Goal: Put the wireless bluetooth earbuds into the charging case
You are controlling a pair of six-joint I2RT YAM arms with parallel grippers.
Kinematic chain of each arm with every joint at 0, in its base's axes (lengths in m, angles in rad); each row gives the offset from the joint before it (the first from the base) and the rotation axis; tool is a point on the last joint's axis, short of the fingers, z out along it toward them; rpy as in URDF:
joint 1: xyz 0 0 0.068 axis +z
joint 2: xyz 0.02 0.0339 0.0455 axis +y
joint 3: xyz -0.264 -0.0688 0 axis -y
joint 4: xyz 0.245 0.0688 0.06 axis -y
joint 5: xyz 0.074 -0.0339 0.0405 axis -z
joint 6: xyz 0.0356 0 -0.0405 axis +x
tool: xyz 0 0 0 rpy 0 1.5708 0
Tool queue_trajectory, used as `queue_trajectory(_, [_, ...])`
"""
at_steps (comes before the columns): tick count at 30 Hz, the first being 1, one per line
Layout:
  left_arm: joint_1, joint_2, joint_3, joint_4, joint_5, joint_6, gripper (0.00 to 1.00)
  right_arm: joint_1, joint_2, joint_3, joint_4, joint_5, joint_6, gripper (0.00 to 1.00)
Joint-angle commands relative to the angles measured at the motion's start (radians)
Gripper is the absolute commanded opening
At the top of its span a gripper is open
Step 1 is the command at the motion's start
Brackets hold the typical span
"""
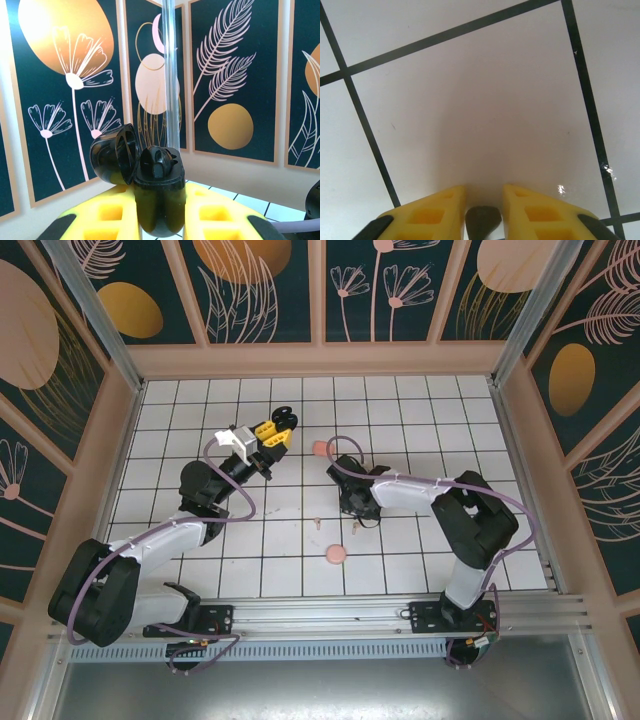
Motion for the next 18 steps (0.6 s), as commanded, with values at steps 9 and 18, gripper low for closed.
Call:
queue_trajectory(9, [-0.005, -0.015, -0.015, 0.003, 0.007, -0.011, 0.0, 0.002, -0.007, -0.03, 0.061, -0.046, -0.007, 0.16])
queue_trajectory(18, [-0.005, -0.04, -0.015, -0.04, 0.02, 0.022, 0.0, -0.024, -0.101, 0.005, 0.038, -0.014, -0.044, 0.15])
